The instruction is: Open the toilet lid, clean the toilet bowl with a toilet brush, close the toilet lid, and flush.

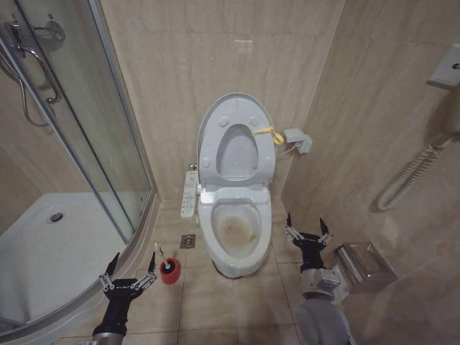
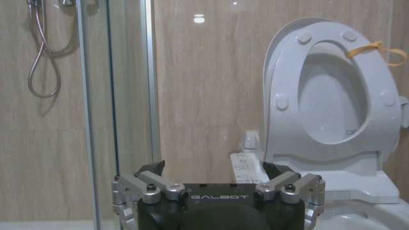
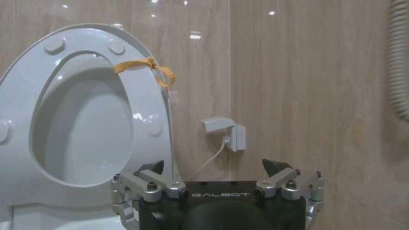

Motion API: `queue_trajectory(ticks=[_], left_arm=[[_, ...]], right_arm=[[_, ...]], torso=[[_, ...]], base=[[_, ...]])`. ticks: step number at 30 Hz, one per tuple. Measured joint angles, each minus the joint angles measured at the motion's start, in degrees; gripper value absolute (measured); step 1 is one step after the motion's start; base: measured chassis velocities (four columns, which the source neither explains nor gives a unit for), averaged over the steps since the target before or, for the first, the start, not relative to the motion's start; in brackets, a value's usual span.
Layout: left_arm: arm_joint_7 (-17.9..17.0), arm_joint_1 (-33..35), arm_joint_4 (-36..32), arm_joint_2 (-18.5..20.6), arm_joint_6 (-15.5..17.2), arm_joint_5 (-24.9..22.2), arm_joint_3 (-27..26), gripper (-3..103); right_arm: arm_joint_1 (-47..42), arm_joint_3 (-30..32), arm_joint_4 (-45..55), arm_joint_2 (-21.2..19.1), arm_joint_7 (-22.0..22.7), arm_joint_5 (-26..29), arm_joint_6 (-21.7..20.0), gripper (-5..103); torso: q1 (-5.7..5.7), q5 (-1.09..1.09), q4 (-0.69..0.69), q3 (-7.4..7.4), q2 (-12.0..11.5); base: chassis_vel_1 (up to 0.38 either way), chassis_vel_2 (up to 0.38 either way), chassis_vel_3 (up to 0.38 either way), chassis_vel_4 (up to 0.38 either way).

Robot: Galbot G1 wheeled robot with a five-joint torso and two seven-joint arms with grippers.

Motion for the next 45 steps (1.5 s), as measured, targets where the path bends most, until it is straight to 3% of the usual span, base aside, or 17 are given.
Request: queue_trajectory(ticks=[45], left_arm=[[0.0,0.0,0.0,0.0,0.0,0.0,0.0,100]], right_arm=[[-0.02,0.0,0.0,0.0,0.0,0.0,0.0,100]], torso=[[-0.02,0.0,-0.02,-0.01,0.02]], base=[[-0.014,0.012,0.014,-0.016]])
